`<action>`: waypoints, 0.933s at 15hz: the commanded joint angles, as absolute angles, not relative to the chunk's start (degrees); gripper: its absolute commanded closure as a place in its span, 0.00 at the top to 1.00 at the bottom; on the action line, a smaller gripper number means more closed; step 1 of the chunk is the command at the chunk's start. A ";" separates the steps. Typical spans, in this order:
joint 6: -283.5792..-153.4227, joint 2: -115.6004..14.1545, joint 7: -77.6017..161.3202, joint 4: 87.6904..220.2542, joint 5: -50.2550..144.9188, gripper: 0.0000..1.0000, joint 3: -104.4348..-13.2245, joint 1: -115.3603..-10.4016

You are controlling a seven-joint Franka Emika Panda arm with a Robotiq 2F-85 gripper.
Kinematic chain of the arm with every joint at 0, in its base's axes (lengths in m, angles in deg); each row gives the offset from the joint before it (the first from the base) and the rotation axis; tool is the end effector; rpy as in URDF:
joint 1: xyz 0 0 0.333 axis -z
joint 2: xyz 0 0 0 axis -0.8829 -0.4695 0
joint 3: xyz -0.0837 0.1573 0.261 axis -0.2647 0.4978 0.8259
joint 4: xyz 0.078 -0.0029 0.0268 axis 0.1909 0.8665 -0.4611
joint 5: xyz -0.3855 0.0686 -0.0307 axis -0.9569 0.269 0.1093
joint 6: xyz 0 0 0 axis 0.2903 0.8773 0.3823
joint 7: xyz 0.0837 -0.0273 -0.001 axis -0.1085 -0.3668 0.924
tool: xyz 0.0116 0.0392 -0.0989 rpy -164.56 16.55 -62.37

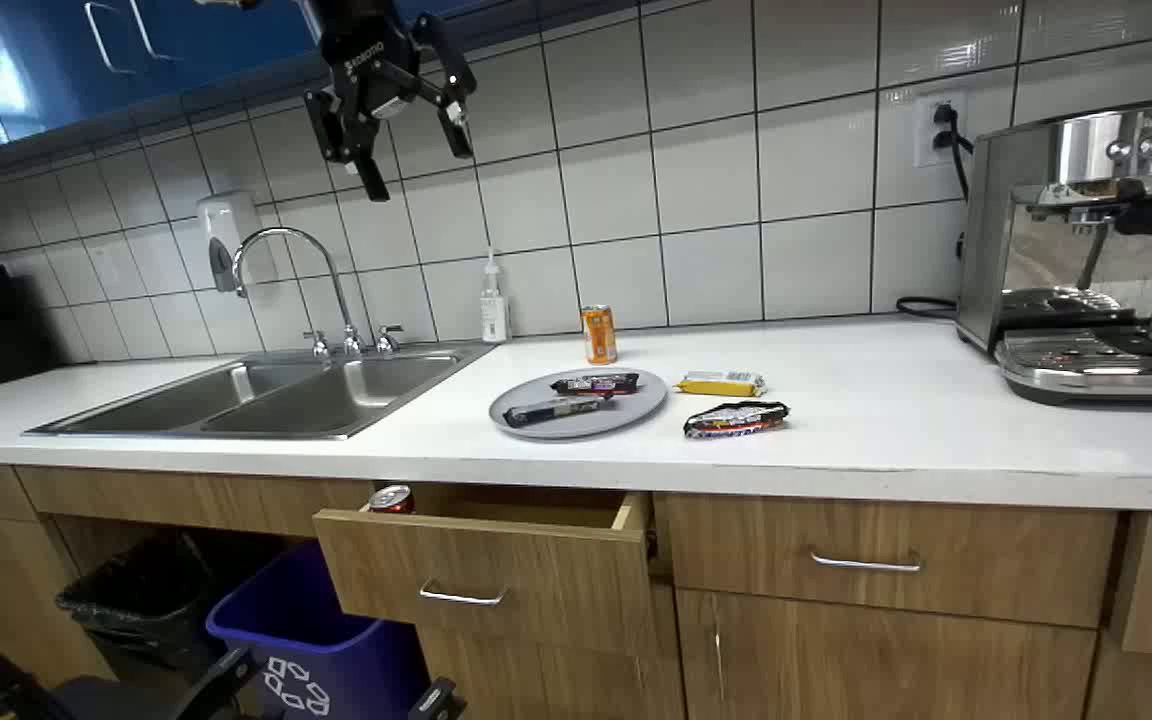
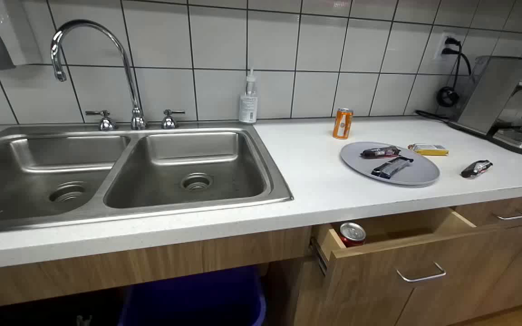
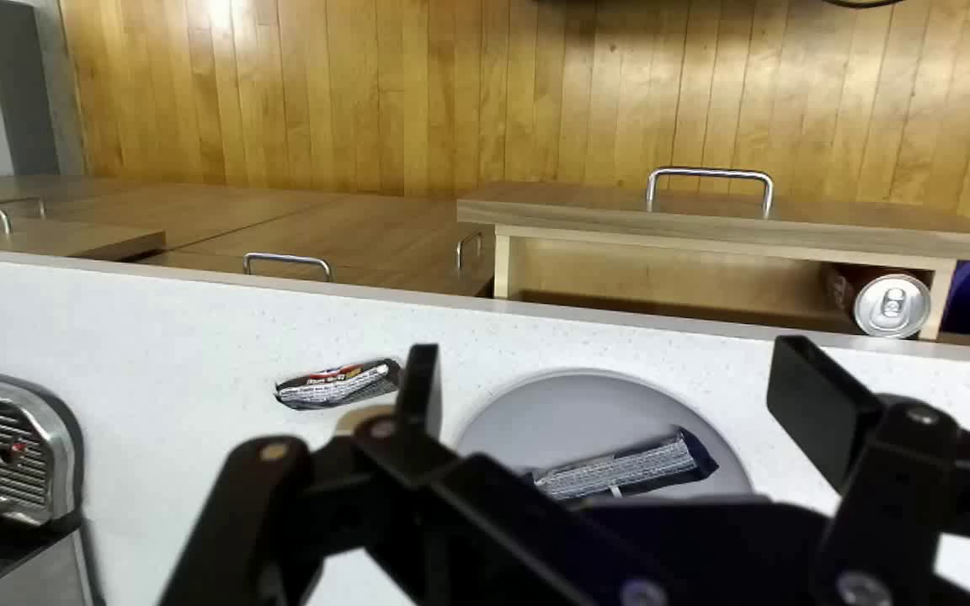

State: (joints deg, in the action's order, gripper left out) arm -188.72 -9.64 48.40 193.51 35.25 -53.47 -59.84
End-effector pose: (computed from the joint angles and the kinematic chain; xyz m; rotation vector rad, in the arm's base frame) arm 0.4179 -0.0257 0.5109 2.8771 0.1314 -0.0737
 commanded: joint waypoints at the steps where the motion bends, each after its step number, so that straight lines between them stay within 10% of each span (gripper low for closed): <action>1: -188.54 -9.69 48.24 193.38 35.10 1.00 -53.90 -60.37; 14: -194.57 -9.39 50.81 198.39 35.53 1.00 -54.43 -61.85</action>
